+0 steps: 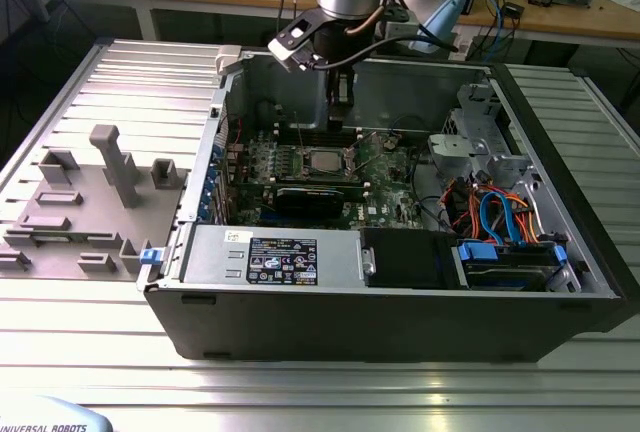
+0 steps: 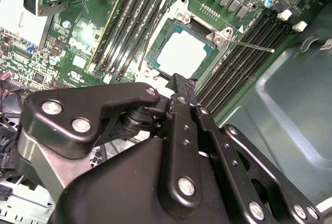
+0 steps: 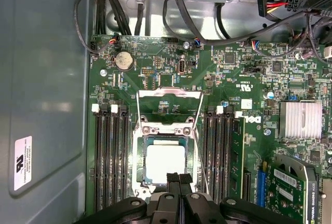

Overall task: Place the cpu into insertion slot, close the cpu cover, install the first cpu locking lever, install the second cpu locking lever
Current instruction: 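Close the cpu cover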

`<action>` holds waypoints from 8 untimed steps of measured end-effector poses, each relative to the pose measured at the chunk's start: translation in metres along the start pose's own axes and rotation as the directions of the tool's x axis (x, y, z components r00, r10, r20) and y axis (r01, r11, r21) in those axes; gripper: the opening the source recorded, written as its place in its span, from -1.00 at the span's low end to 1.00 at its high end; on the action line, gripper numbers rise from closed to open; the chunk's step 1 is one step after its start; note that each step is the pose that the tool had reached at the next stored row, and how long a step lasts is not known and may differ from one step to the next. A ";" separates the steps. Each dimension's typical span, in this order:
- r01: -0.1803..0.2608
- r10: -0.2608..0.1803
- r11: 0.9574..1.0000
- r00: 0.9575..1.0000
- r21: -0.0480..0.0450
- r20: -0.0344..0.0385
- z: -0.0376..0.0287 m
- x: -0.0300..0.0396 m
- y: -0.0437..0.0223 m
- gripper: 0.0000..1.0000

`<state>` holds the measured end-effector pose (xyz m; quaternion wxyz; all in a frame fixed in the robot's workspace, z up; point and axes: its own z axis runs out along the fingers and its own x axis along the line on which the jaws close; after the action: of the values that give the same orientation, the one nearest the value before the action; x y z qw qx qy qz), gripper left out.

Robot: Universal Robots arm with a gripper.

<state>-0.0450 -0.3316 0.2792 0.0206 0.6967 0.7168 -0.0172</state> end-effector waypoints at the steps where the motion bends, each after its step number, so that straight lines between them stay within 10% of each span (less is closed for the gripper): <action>1: 0.000 0.000 1.000 1.000 0.000 0.000 -0.0001 0.0000 0.0006 -0.79; 8: 0.000 0.000 1.000 1.000 0.000 0.000 0.0000 -0.0002 0.0079 -0.79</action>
<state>-0.0371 -0.3316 0.2792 0.0206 0.6968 0.7168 -0.0172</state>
